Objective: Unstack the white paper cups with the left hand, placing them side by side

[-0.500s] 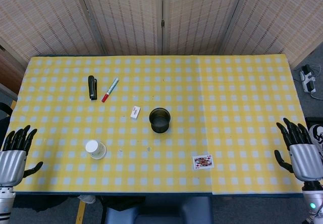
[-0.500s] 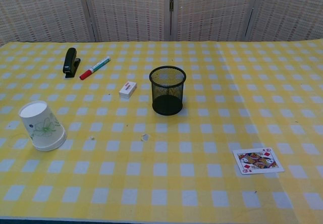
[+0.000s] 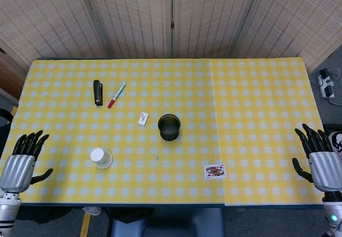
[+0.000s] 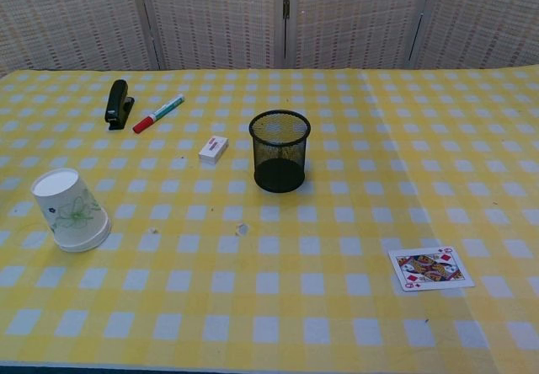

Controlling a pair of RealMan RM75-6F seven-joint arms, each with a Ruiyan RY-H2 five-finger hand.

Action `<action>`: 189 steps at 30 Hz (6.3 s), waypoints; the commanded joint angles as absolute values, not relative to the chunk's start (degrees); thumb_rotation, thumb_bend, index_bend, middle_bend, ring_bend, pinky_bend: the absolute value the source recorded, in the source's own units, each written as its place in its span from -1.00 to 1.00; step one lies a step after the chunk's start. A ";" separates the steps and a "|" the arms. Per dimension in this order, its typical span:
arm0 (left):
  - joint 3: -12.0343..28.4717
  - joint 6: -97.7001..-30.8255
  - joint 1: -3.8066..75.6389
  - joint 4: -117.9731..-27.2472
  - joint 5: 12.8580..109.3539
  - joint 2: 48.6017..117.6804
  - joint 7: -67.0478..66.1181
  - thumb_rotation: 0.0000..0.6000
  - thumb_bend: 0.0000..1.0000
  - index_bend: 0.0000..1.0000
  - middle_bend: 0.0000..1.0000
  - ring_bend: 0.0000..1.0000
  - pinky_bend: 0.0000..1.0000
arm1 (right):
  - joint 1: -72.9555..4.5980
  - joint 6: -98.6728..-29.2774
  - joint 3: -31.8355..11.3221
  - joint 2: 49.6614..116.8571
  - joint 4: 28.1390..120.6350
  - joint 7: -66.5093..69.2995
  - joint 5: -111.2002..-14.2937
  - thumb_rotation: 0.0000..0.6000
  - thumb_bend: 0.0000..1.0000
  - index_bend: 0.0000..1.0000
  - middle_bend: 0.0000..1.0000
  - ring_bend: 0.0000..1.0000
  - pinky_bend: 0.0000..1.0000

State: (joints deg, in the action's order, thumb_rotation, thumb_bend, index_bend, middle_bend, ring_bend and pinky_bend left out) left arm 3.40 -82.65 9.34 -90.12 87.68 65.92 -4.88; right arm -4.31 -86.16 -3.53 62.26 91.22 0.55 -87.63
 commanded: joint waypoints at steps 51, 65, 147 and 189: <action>2.60 -52.16 30.88 -96.19 78.54 66.79 -12.26 1.00 -0.24 -0.38 -0.76 -0.85 -0.67 | -5.11 -88.94 -4.87 62.60 89.29 1.52 -89.90 1.00 -0.10 -1.00 -0.98 -0.78 -1.00; 2.04 -52.40 31.63 -96.96 77.36 66.39 -13.23 1.00 -0.19 -0.33 -0.75 -0.83 -0.64 | -4.98 -88.97 -4.81 62.84 88.77 2.06 -89.60 1.00 -0.10 -1.00 -0.98 -0.77 -1.00; 1.15 -62.62 26.03 -92.39 75.74 67.95 -19.18 1.00 -0.12 -0.19 -0.14 -0.26 -0.55 | -5.47 -88.97 -5.02 63.14 89.67 0.92 -89.73 1.00 -0.10 -1.00 -0.98 -0.78 -1.00; 5.51 -75.54 18.89 -92.76 72.68 66.71 -12.13 1.00 -0.24 -0.70 -0.73 -0.85 -0.92 | -7.07 -83.17 -4.32 62.55 89.23 5.15 -87.52 1.00 -0.10 -0.99 -0.88 -0.77 -1.00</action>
